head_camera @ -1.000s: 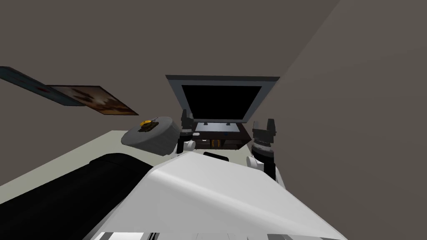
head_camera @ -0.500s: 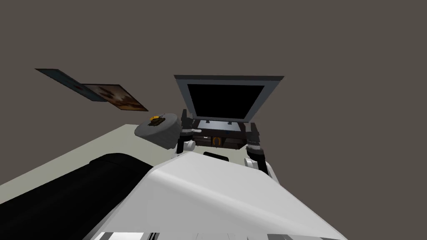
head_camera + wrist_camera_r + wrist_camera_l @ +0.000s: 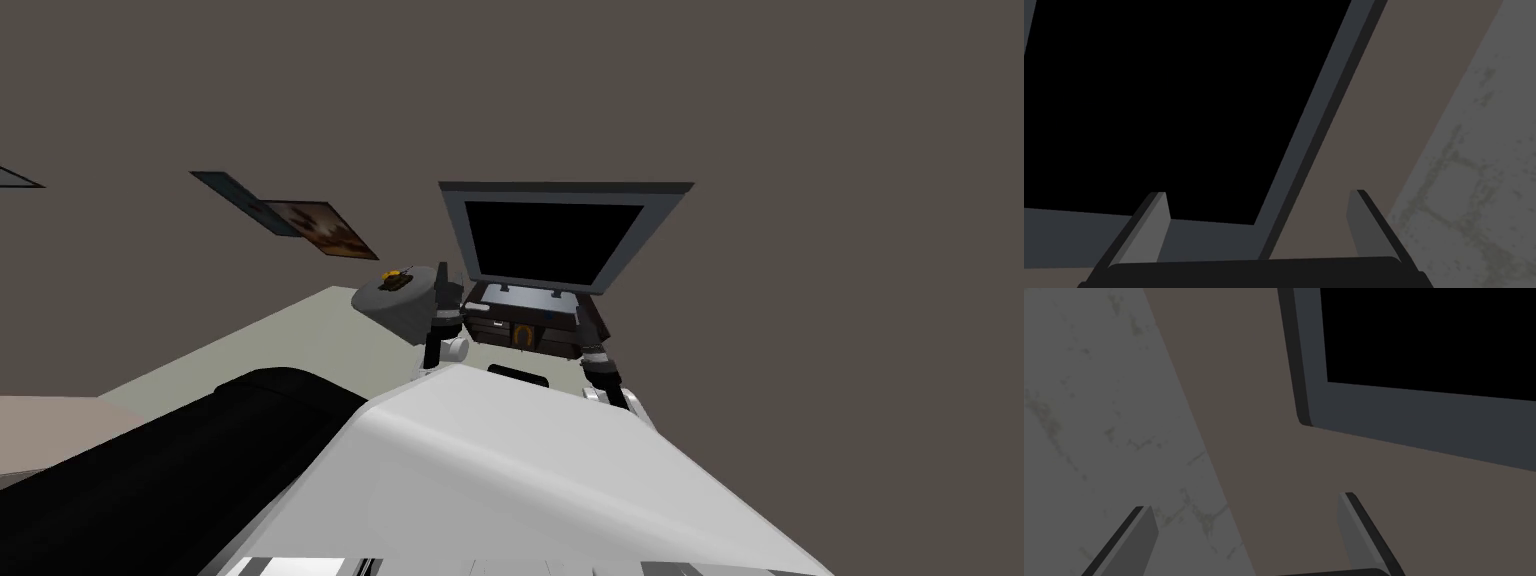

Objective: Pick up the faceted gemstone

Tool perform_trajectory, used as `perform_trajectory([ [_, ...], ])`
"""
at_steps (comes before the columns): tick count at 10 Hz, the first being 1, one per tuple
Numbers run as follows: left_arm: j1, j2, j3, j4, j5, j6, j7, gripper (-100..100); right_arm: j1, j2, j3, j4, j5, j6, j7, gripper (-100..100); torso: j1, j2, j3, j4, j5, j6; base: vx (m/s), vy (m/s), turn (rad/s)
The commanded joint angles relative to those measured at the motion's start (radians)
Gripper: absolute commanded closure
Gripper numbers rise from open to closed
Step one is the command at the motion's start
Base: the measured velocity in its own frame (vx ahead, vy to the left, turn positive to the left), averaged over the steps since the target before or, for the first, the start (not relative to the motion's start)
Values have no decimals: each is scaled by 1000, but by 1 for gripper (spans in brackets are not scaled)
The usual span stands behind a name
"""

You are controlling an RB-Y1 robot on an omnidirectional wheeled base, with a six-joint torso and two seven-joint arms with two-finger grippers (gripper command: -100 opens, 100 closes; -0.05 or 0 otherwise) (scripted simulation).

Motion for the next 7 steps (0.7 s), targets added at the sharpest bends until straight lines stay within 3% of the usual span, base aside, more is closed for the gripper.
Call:
perform_trajectory([
  [1,0,0,0,0,0,0,0,0,-3,-11,17,36,9,8,29,-100,0,0,0,0,0,0,-63,-10,40],
  [4,0,0,0,0,0,0,0,0,-23,-92,81,152,48,46,127,-100,1,-2,-1,0,0,0,-67,-2,193],
  [7,0,0,0,0,0,0,0,0,-32,-125,104,208,63,61,165,-100,1,-4,-2,-1,0,0,-39,6,83],
])
